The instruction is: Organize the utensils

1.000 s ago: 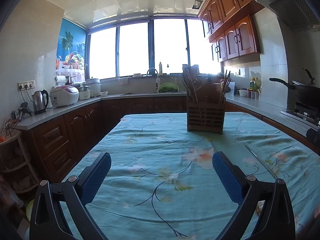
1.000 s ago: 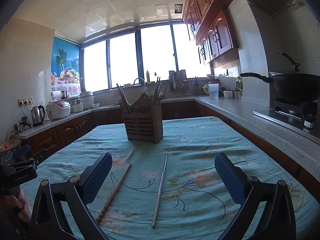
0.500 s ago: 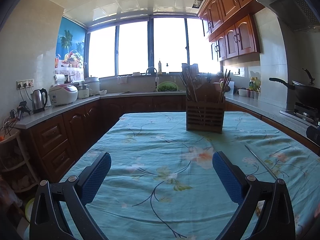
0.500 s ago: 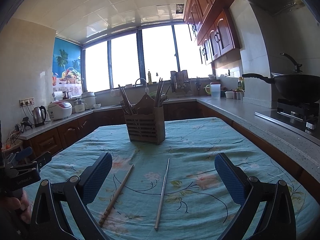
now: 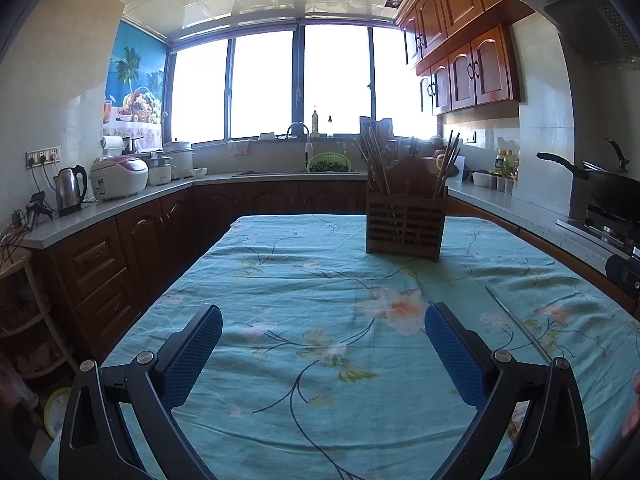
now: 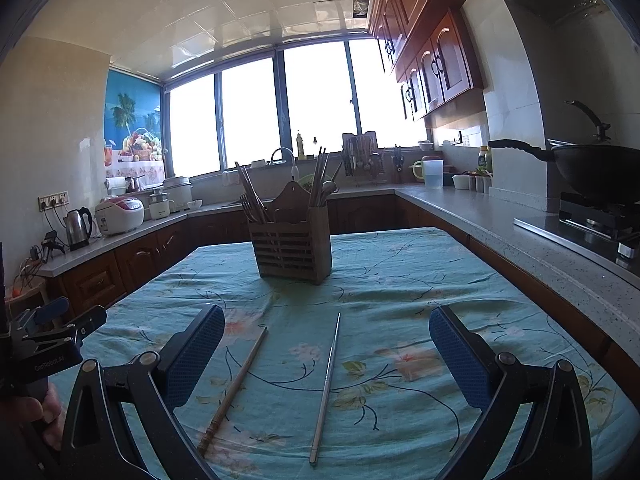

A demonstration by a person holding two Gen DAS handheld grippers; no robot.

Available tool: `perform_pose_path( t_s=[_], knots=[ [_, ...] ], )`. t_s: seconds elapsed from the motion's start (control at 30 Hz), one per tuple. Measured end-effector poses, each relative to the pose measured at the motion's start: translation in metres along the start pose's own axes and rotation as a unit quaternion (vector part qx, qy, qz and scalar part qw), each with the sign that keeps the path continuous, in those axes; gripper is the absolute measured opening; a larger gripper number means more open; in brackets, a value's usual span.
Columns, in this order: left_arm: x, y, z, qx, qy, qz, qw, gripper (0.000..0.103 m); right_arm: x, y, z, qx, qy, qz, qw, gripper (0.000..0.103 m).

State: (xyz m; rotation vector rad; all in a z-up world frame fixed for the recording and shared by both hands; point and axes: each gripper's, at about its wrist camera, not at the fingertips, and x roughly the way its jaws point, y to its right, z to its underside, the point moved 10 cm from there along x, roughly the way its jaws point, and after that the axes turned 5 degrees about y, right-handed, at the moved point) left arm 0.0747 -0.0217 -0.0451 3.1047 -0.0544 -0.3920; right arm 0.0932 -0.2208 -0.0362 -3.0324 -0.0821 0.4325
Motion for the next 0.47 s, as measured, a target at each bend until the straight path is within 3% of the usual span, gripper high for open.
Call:
perform_pose_path(
  t_s=[0.47],
  knots=[
    [0.011, 0.013, -0.003, 0.011, -0.031, 0.013, 0.9994, 0.102, 0.023, 0.004, 0.010, 0.017, -0.040, -0.009, 0.999, 0.103]
  ],
)
